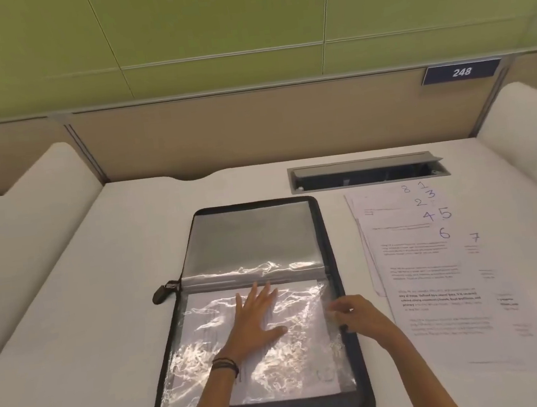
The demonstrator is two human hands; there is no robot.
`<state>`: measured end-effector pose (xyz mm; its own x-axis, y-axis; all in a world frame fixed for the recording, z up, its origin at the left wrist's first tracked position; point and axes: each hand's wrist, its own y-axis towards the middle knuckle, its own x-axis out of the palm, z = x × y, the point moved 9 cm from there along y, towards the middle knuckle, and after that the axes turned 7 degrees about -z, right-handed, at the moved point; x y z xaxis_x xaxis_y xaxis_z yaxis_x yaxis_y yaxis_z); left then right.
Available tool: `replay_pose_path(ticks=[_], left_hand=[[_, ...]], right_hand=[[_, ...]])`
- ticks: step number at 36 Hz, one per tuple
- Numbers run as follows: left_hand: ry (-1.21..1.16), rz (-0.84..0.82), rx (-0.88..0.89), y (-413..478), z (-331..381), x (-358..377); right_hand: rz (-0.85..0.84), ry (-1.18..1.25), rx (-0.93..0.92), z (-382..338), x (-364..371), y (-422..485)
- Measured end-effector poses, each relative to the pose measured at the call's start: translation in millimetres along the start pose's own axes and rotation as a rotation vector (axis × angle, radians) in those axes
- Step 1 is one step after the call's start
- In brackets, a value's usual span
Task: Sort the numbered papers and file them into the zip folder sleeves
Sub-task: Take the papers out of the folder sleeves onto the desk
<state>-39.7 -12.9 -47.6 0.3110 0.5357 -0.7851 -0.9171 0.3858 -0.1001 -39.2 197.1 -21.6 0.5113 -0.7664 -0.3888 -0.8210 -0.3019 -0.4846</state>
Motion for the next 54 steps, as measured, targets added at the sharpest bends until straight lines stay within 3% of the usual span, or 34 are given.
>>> replay_pose_path(ticks=[13,23,28,37,48,54], left_hand=[[-0.349,0.171,-0.089,-6,8,-56],[-0.426,0.223,0.041,-13,86,-123],[-0.426,0.096,0.114,-19,129,-133],[-0.17,-0.385,0.066,-19,132,-75],[0.027,-0.094,0.019,-5,111,-79],[-0.094,-0.057,0.008,-6,103,-82]], right_hand=[[-0.055,0.25,-0.044,-31,-5,-3],[0.025,0.542,-0.084,-39,-16,9],[0.037,0.578,-0.094,-48,-15,16],[0.048,0.582,-0.165,-59,-17,19],[0.047,0.519,-0.181,-49,-22,23],[0.038,0.469,-0.199,-39,-22,25]])
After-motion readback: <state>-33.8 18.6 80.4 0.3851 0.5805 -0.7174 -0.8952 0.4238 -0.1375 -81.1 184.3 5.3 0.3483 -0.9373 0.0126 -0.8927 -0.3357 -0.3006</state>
